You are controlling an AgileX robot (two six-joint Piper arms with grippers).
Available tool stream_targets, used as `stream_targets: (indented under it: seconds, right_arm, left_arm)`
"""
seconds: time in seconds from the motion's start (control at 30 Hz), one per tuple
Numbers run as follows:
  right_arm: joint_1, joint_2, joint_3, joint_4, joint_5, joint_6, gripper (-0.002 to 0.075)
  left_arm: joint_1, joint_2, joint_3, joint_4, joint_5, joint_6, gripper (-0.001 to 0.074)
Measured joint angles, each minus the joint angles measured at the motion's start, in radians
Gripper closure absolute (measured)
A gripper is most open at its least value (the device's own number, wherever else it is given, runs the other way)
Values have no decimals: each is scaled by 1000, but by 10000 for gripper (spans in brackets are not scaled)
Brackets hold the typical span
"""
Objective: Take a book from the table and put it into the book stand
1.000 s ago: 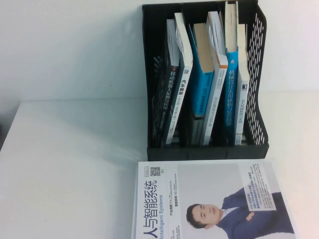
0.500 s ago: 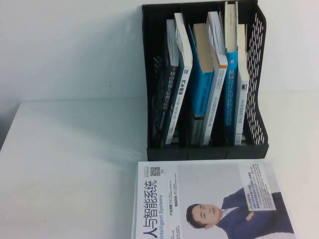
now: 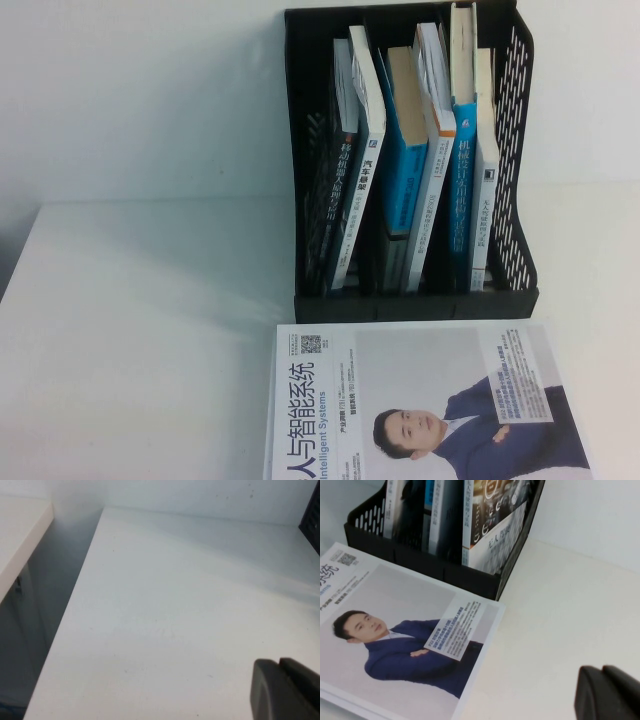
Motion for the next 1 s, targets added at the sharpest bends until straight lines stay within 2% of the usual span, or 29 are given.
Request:
stream_targets:
  seconds: [0.8,1.0]
  right_arm:
    - [-2,-7,0,0,0,0,729]
    - [-88,-84,15,7,-43,-15,729]
  left_arm:
    - [0,0,0,0,-2,0,737]
    - [0,0,0,0,-2,0,737]
